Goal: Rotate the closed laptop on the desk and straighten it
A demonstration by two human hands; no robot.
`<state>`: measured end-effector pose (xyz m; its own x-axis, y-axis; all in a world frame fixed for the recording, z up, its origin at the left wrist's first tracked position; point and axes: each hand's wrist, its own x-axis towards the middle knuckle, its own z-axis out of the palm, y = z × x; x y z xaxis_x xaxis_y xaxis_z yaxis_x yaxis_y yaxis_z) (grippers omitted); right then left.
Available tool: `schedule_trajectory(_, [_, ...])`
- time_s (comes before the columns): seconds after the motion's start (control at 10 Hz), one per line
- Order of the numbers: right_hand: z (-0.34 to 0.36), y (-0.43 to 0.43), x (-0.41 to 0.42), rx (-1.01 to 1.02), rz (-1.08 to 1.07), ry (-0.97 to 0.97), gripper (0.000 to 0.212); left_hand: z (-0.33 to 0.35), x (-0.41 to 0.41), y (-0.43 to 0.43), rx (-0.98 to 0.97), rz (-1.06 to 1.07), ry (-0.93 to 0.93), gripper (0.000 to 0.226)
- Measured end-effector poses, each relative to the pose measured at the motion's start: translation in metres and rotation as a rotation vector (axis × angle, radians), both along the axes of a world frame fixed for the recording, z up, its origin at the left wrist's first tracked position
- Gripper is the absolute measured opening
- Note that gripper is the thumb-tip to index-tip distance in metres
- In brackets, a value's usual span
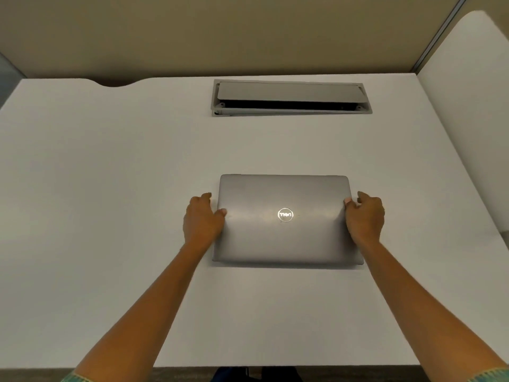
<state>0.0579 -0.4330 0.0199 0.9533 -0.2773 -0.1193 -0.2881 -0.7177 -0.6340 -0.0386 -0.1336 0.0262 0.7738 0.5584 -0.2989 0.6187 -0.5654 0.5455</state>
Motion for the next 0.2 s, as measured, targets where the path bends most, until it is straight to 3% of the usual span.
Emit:
schedule_trajectory(0.1, [-0.005, 0.012, -0.012, -0.228, 0.203, -0.263, 0.052, 0.004, -0.003, -0.022, 0.313, -0.18, -0.289, 0.066])
schedule_trajectory(0.2, [-0.009, 0.029, -0.016, -0.395, 0.398, -0.422, 0.06, -0.003, 0.008, -0.038, 0.497, -0.357, -0.343, 0.071])
